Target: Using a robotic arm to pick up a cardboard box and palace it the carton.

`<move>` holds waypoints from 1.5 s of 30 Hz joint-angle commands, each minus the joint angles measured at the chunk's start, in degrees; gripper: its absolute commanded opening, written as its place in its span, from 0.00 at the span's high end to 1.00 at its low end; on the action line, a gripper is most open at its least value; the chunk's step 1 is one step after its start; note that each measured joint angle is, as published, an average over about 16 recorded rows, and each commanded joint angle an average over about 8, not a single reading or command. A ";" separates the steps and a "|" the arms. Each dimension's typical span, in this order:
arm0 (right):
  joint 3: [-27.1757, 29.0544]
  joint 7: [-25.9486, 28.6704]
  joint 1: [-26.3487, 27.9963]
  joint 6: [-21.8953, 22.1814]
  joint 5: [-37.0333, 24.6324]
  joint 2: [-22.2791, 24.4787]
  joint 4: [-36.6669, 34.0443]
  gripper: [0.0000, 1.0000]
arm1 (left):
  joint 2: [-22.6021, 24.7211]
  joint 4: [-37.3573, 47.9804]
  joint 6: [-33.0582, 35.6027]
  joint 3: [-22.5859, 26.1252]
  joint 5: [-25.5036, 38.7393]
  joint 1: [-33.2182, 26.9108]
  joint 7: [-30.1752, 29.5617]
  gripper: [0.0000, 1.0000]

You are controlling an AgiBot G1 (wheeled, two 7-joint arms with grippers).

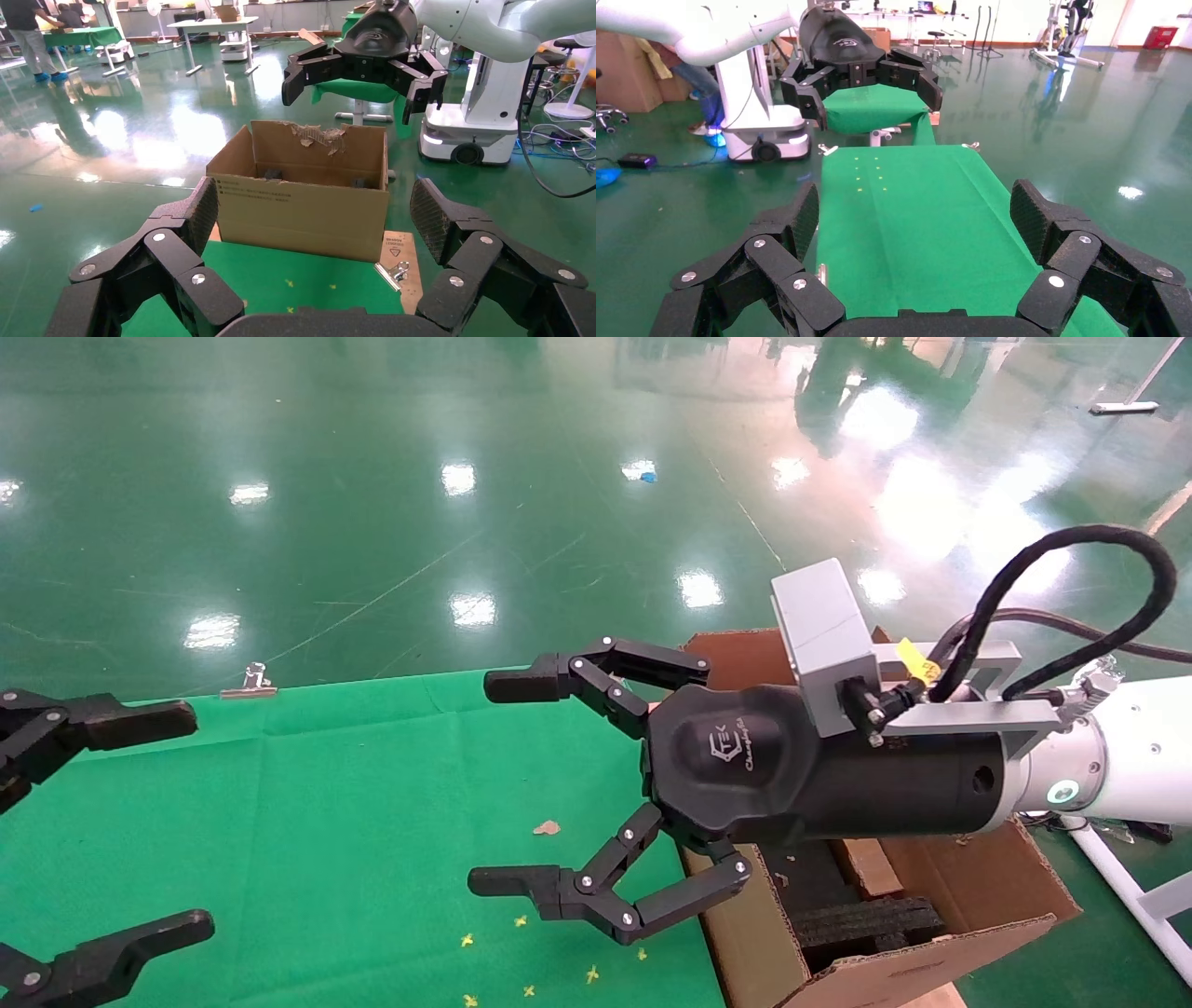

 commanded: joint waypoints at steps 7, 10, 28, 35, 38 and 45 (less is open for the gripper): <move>-0.27 0.08 0.27 0.04 -0.15 -0.02 -0.17 0.00 | 0.00 0.00 0.01 0.00 0.00 0.00 0.00 0.00; -0.32 0.10 0.33 0.05 -0.17 -0.02 -0.21 0.00 | 0.00 0.00 0.01 0.00 0.00 0.00 0.00 0.00; -0.46 0.17 0.47 0.10 -0.23 -0.02 -0.31 0.00 | 0.00 0.00 0.01 0.00 0.01 0.00 0.00 0.00; -0.49 0.17 0.50 0.10 -0.24 -0.02 -0.33 0.00 | 0.00 0.00 0.01 0.00 0.01 0.00 0.00 0.00; -0.50 0.17 0.51 0.10 -0.25 -0.02 -0.34 0.00 | 0.00 0.00 0.01 0.00 0.01 0.00 0.00 0.00; -0.52 0.17 0.53 0.10 -0.26 -0.02 -0.35 0.00 | 0.00 0.00 0.01 0.00 0.01 0.00 0.00 0.00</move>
